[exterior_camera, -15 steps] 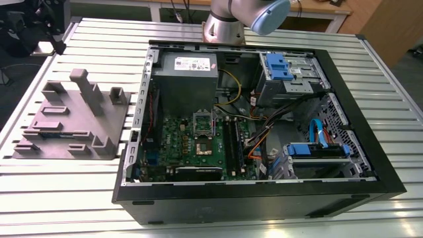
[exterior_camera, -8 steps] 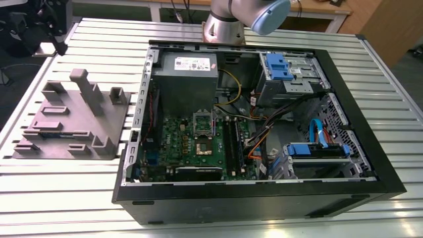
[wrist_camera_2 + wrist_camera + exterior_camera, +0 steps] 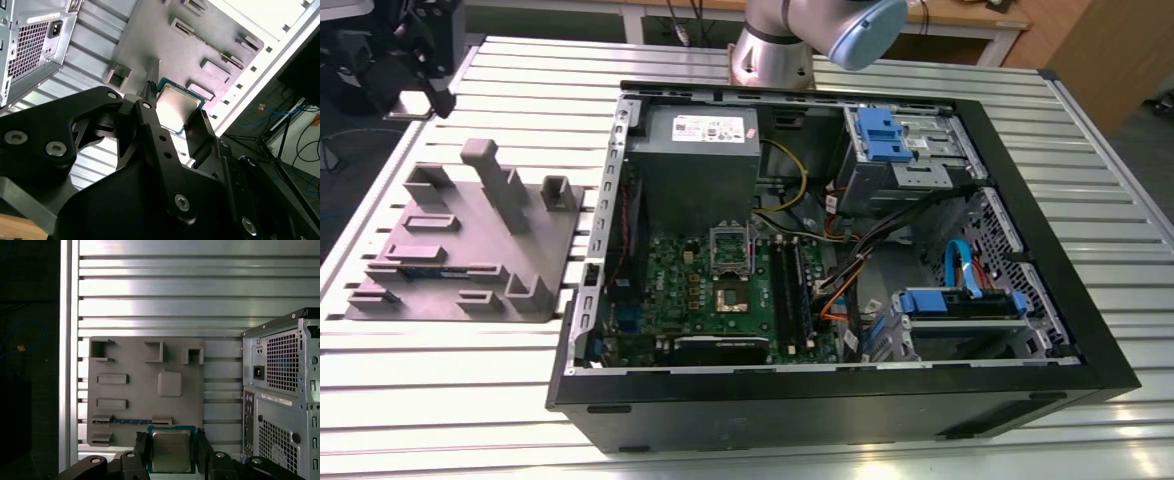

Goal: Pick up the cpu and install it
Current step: 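Pick up the cpu and move it towards the insertion slot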

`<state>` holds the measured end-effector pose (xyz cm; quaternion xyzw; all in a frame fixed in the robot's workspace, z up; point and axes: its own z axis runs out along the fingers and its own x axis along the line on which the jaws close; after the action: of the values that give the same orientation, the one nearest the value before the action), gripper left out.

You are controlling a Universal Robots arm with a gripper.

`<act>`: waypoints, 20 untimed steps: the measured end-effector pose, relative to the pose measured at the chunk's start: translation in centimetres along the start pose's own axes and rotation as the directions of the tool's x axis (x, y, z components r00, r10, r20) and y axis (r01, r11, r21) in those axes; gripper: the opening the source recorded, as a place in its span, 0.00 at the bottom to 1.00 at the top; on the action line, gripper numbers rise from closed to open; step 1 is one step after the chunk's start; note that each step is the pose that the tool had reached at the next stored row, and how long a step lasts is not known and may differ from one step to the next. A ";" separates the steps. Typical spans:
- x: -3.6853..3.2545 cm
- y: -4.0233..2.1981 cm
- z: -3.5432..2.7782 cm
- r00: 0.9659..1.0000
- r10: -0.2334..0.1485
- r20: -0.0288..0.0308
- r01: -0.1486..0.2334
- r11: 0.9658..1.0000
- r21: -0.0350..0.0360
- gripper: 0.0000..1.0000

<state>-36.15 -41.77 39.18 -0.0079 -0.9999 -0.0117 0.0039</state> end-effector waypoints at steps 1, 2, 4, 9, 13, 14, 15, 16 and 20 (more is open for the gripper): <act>-0.08 0.00 0.00 1.000 0.000 0.000 0.000 1.000 0.000 0.47; -0.16 0.00 0.00 1.000 0.000 0.000 0.000 1.000 0.000 0.47; -0.34 0.01 -0.01 1.000 0.000 0.000 0.000 1.000 0.000 0.47; -0.71 0.01 -0.01 1.000 0.000 0.000 0.000 1.000 0.000 0.47; -0.96 0.01 -0.01 1.000 0.000 0.000 0.000 1.000 0.000 0.47; -1.02 0.02 -0.01 1.000 0.000 0.000 0.000 1.000 0.000 0.47; -1.09 0.02 -0.01 1.000 0.000 0.000 0.000 1.000 0.000 0.47; -1.16 0.02 -0.01 1.000 0.000 0.000 0.000 1.000 0.000 0.47; -1.41 0.02 -0.01 1.000 0.000 0.000 0.000 1.000 0.000 0.47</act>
<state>-34.74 -41.77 39.18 -0.0079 -0.9999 -0.0117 0.0039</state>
